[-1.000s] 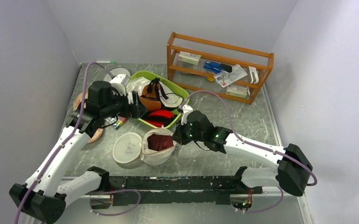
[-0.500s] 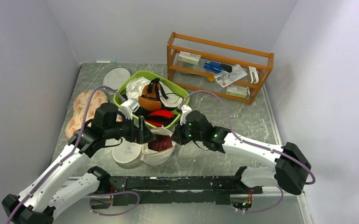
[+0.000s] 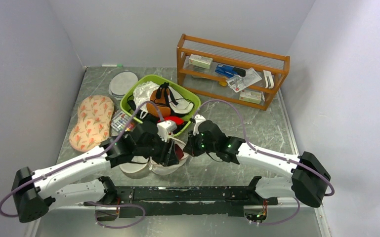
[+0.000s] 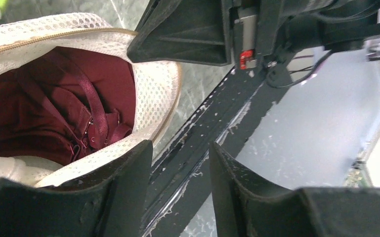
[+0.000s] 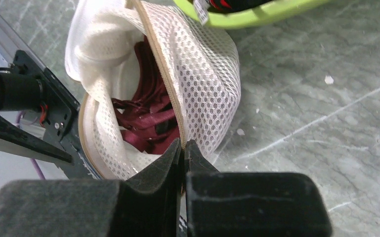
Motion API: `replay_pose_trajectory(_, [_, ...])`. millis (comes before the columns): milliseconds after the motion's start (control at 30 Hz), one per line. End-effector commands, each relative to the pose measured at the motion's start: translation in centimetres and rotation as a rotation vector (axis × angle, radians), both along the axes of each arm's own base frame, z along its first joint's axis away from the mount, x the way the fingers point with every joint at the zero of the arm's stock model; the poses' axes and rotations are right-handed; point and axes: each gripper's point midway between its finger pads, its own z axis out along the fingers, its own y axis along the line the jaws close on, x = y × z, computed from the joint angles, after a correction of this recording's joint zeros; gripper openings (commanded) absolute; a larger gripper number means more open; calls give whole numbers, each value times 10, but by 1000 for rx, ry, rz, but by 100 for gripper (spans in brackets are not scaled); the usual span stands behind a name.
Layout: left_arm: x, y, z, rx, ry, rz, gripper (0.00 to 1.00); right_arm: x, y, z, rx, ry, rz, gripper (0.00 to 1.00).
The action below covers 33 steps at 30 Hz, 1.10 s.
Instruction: Unzip the laundry bag and remove the bra
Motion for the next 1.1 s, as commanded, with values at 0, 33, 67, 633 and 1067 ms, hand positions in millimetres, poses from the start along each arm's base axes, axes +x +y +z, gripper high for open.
replay_pose_trajectory(0, [13, -10, -13, 74, -95, 60, 54, -6, -11, -5, -3, 9, -25, 2])
replay_pose_trajectory(33, [14, -8, -18, 95, -95, 84, 53, -7, -11, -5, 1, 9, -20, 2])
replay_pose_trajectory(67, [16, -6, -22, 108, -95, 107, 52, -9, -13, -7, 1, 13, -17, 2])
replay_pose_trajectory(633, [35, -1, -54, 95, -40, 328, 56, -35, -10, -41, 73, 140, 1, 2])
replay_pose_trajectory(1067, [70, -18, -73, 185, -157, 349, 40, -27, -13, -26, 68, 96, -30, 2])
